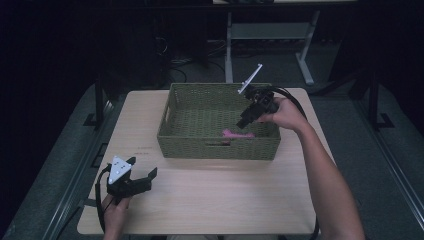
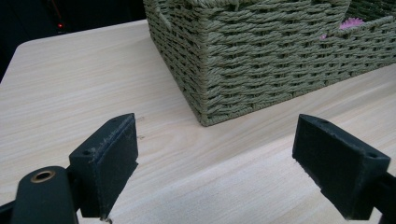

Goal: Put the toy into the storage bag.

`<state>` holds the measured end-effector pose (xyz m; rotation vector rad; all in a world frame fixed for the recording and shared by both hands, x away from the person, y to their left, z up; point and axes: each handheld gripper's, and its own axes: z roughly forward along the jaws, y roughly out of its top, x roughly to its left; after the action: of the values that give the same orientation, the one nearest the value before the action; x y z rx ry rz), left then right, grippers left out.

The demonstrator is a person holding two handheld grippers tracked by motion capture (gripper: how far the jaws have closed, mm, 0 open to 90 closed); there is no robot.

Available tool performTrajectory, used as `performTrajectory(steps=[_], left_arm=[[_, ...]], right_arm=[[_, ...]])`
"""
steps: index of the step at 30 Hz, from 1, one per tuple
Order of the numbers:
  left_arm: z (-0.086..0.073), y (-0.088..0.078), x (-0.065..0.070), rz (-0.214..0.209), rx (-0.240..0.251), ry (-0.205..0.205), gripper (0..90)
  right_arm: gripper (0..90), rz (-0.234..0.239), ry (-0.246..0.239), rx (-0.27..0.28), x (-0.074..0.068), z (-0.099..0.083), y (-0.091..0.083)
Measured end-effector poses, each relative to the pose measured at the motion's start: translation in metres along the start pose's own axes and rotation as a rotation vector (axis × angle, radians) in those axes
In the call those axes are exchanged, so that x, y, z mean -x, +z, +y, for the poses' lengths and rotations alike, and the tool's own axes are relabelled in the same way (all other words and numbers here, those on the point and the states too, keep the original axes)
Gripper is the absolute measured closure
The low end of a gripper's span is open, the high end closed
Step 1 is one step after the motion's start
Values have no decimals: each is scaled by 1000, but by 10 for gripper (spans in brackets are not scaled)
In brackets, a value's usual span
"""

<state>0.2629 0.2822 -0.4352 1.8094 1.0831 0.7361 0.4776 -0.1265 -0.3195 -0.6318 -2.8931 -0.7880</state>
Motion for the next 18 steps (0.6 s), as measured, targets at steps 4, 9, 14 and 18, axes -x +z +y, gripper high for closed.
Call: performTrajectory(steps=[4,9,14,18], left_arm=[[0,0,0,0,1,2,137],[0,0,0,0,2,1,137],[0,0,1,-1,2,2,137],[0,0,0,0,-1,3,137]], right_arm=[[432,-6,-9,5,-6,-1,-6],[422,-12,-24,5,-14,-1,-13],[409,-16,-29,14,-21,-4,-19],[397,-14,-31,19,-27,-9,-22]])
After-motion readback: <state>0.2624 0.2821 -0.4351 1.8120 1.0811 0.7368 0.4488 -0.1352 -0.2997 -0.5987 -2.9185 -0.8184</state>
